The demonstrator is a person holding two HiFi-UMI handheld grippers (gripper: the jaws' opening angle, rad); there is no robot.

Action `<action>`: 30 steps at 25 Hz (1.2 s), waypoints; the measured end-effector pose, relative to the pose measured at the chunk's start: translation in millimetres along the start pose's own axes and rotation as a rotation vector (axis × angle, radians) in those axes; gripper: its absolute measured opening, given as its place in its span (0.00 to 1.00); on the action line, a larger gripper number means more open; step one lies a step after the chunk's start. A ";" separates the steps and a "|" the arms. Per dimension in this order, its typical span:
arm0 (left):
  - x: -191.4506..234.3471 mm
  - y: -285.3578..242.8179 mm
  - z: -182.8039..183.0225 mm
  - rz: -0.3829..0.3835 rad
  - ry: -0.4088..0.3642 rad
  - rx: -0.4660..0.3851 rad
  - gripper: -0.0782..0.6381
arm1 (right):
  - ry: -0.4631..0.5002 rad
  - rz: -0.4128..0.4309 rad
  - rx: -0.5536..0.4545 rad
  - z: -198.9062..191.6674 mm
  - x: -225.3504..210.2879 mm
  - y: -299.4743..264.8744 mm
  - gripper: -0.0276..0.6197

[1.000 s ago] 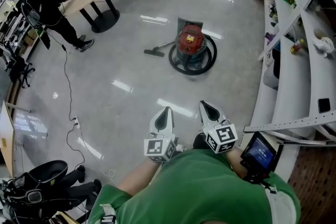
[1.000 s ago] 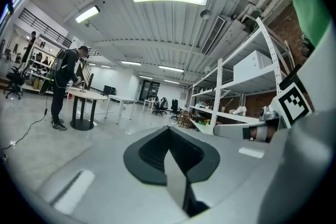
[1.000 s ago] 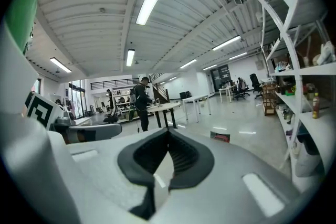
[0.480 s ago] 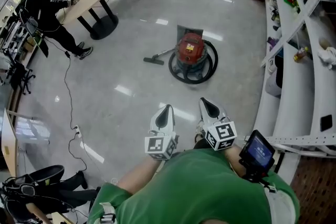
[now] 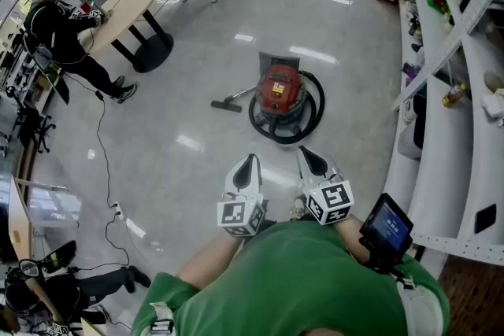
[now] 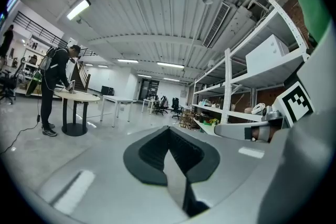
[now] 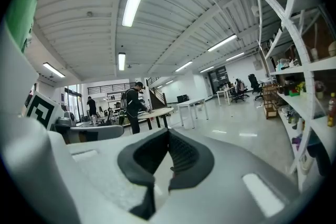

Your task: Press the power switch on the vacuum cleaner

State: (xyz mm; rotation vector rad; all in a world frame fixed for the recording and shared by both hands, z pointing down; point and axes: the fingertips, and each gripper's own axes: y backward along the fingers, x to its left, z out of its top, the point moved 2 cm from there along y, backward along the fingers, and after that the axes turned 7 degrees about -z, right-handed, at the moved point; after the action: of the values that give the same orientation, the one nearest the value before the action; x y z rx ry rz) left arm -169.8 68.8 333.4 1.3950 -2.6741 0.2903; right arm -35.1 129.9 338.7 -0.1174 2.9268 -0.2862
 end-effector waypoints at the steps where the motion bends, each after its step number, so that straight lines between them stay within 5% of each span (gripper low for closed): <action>1: -0.6 -12.3 0.5 0.000 -0.003 0.001 0.12 | -0.002 0.000 -0.001 2.2 -9.4 -7.3 0.05; 16: 6.2 -86.5 -1.6 -0.036 -0.007 0.049 0.12 | -0.021 -0.043 0.006 8.5 -56.8 -53.2 0.05; 30: 76.5 -201.2 -16.2 -0.120 0.006 0.127 0.12 | -0.027 -0.138 0.069 9.3 -100.5 -155.6 0.05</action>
State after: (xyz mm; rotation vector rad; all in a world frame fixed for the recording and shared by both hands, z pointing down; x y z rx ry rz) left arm -48.3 -101.2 387.1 1.5798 -2.5942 0.4589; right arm 74.3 -14.2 379.8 -0.3116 2.8831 -0.4026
